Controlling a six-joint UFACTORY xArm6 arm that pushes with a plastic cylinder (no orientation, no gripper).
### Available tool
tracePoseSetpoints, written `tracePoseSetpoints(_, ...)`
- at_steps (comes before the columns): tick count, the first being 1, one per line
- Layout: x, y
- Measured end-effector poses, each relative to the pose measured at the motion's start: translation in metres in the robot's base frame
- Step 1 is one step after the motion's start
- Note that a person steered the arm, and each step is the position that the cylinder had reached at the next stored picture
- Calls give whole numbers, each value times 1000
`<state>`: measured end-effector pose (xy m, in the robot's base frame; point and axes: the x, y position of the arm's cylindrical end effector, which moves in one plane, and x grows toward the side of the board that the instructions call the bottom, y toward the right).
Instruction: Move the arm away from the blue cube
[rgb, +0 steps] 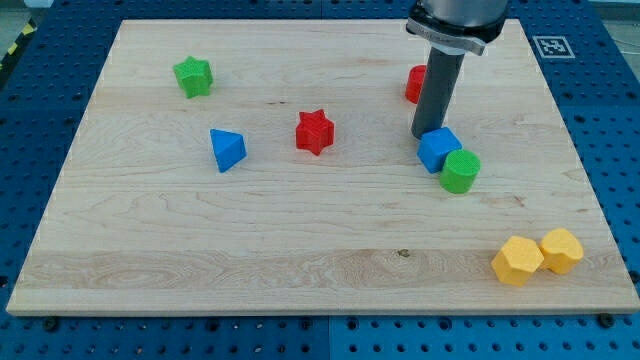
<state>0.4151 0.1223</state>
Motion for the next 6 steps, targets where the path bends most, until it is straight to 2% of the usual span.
tracePoseSetpoints(1,0,10)
tracePoseSetpoints(2,1,69)
tracePoseSetpoints(3,3,91)
tracePoseSetpoints(4,23,116)
tracePoseSetpoints(5,53,116)
tracePoseSetpoints(6,56,116)
